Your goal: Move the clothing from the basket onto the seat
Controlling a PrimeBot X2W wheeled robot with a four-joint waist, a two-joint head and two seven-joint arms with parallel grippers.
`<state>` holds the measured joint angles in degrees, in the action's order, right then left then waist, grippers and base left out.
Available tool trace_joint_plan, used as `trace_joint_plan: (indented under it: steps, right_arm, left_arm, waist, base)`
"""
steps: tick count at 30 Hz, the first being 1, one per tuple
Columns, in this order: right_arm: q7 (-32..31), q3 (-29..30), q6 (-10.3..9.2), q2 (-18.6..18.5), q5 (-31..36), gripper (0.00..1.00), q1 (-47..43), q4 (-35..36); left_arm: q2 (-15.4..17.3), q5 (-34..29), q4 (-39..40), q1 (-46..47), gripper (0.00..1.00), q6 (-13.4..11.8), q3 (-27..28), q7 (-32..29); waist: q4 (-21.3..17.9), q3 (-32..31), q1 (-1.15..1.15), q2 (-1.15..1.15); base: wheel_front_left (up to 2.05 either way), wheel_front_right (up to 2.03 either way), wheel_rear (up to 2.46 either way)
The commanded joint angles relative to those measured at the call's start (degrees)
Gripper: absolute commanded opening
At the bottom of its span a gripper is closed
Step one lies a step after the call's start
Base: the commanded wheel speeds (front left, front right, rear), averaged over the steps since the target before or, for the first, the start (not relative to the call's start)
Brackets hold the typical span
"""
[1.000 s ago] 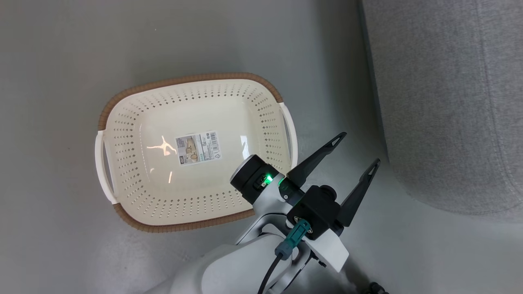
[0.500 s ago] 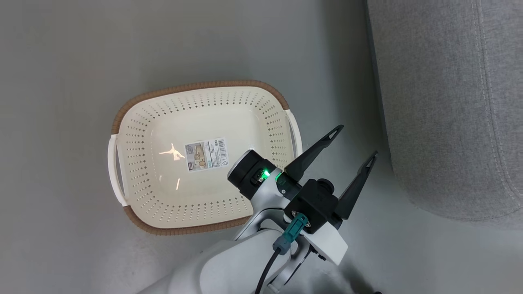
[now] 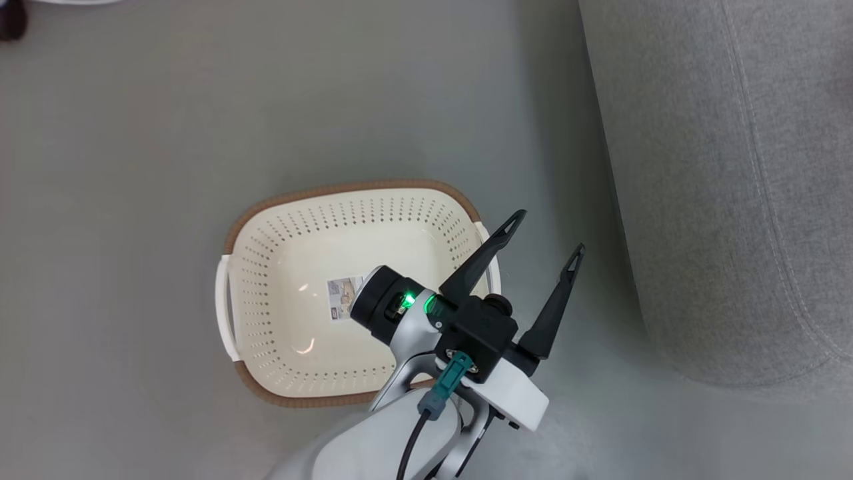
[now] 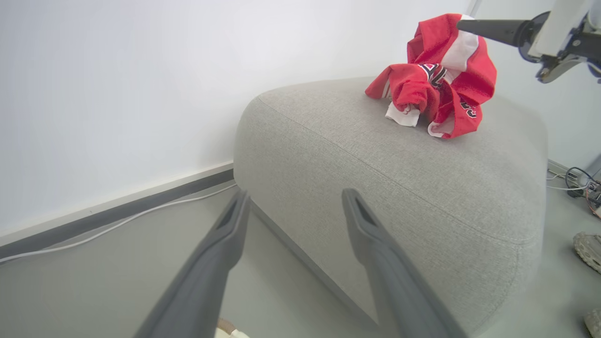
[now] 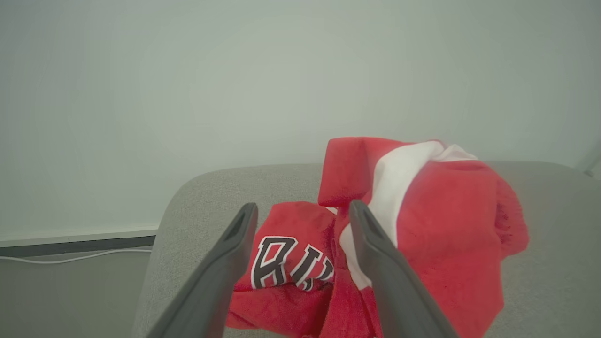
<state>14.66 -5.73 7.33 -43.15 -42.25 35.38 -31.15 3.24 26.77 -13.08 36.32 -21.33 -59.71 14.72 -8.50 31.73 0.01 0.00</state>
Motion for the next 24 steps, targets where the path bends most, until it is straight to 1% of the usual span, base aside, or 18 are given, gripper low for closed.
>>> trace_joint_plan:
  steps: [1, 7, 11, 14, 15, 24]
  right_arm:
    - [0.34, 0.13, 0.16, -2.26, 0.39, 1.0, -3.15, 2.24]
    - [0.34, 0.45, 0.16, -0.06, 1.64, 1.0, -6.21, 8.11]
    - [0.34, 0.07, 0.16, 1.08, 3.26, 1.0, -8.29, 11.56]
    - [0.34, 0.02, 0.16, 2.34, 4.19, 1.0, -10.1, 13.76]
    - [0.34, -0.03, 0.16, 3.45, 4.68, 1.0, -11.45, 15.05]
    - [0.34, -1.52, 0.16, 8.26, 7.71, 1.0, -17.45, 18.8]
  left_arm:
    - [-0.36, -0.86, 1.84, -1.53, 1.0, -0.61, 2.08, 0.28]
    - [-0.36, -2.61, 1.89, -5.62, 1.0, -1.56, 6.8, 0.28]
    - [-0.36, -4.28, 2.1, -8.87, 1.0, -2.43, 11.31, 0.28]
    - [-0.36, -5.64, 2.26, -11.69, 1.0, -2.46, 15.2, 0.28]
    - [-0.36, -6.55, 2.21, -13.76, 1.0, -2.11, 18.24, 0.28]
    - [-0.22, -11.95, 2.45, -22.54, 1.0, 0.48, 33.23, 0.28]
  waist:
    - [1.18, -2.17, -0.01, 0.0]
    - [3.4, -6.81, -0.01, 0.0]
    - [5.15, -10.19, -0.01, 0.0]
    - [6.34, -12.8, -0.01, 0.0]
    - [7.0, -14.54, -0.01, 0.0]
    - [8.88, -20.54, -0.01, 0.0]
  base:
    - [0.0, 0.0, 0.0]
    - [0.0, 0.0, 0.0]
    - [0.0, 0.0, 0.0]
    - [0.0, 0.0, 0.0]
    - [0.0, 0.0, 0.0]
    - [0.0, 0.0, 0.0]
